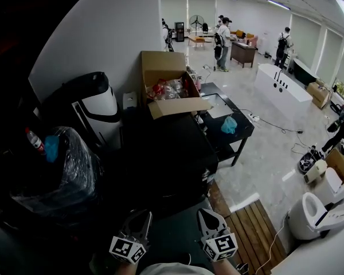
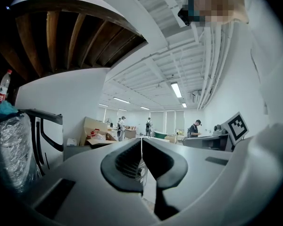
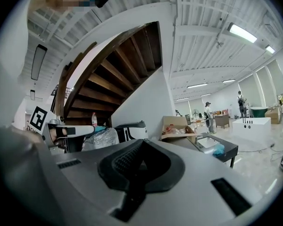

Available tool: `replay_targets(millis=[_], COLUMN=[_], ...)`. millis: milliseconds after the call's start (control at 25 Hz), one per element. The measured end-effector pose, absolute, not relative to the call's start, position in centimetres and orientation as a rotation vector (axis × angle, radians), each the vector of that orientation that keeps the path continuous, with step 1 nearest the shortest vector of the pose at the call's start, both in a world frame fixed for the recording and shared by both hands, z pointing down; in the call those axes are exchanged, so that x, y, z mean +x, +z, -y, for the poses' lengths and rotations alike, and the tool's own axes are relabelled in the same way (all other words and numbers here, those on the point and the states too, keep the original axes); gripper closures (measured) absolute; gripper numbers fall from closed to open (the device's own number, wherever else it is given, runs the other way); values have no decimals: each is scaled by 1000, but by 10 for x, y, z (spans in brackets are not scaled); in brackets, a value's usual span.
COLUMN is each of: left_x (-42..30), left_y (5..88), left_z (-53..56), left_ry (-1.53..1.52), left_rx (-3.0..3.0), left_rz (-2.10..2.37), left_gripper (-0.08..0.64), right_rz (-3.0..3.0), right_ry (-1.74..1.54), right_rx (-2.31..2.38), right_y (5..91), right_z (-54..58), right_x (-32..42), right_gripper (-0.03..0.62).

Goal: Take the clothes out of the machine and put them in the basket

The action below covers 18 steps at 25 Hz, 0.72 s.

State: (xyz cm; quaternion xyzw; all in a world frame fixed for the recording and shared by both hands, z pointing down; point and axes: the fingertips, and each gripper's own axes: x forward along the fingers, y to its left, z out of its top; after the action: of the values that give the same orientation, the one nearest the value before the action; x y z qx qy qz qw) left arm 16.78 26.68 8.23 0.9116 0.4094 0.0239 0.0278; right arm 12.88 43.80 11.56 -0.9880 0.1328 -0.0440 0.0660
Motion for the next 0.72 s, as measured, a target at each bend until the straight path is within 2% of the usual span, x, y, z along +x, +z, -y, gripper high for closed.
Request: replay_targets(millis=[720], left_x=[201], left_y=[128], left_z=[-264], left_ry=[146], left_rx=[2805], left_rz=[-1265], left_gripper=[537], right_rz=[-391], right_ry=[-200], right_rx=[-2978], right_y=[148], right_z=[-437], right_x=[163], right_gripper=[583])
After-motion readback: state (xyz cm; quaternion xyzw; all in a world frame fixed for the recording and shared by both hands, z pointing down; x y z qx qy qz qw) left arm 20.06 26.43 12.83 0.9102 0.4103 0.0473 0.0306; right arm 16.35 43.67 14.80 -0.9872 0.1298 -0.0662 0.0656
